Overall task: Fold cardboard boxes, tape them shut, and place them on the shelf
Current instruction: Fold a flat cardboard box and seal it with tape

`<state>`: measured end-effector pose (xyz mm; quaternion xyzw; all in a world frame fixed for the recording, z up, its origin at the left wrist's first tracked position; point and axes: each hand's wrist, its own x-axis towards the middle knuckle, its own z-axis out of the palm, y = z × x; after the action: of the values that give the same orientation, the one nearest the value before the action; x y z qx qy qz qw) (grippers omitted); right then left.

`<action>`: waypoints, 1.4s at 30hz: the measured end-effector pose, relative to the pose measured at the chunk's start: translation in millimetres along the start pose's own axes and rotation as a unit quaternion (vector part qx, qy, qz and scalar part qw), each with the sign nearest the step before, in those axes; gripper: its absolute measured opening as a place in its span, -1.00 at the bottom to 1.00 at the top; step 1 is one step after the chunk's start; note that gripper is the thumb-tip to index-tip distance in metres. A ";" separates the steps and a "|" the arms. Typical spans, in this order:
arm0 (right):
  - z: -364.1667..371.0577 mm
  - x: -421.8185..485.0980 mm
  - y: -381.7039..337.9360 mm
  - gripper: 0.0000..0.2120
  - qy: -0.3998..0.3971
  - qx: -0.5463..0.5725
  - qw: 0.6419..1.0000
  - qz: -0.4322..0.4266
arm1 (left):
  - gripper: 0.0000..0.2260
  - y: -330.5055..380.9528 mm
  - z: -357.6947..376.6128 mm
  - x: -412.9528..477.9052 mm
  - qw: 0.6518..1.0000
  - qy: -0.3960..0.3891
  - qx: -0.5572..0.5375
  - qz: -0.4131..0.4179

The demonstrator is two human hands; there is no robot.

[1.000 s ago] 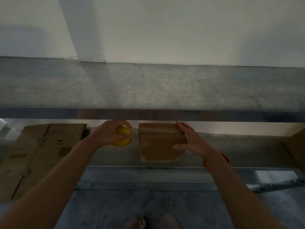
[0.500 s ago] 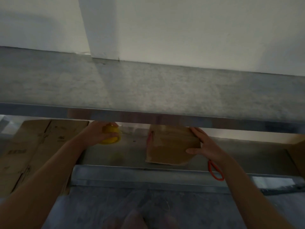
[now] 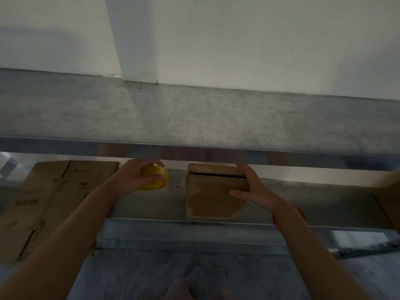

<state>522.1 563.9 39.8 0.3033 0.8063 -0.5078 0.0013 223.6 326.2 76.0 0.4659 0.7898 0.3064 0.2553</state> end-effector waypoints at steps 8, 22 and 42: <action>2.5 -5.8 -3.5 -0.36 0.053 -0.156 0.986 0.006 | -0.51 14.1 -24.7 -28.7 0.965 0.147 -0.218 -0.001; 26.5 -14.7 -18.4 -0.45 0.086 -0.288 0.954 0.013 | -0.65 24.2 -43.9 -132.8 0.980 0.126 -0.152 0.011; 120.5 -87.5 -71.5 -0.24 -0.044 -0.171 0.966 -0.188 | -0.71 98.7 -34.4 -161.8 0.988 -0.112 0.051 0.095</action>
<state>521.6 400.9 67.1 0.1193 0.9228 -0.3663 -0.0067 327.6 210.6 189.8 0.5823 0.7231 0.2346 0.2882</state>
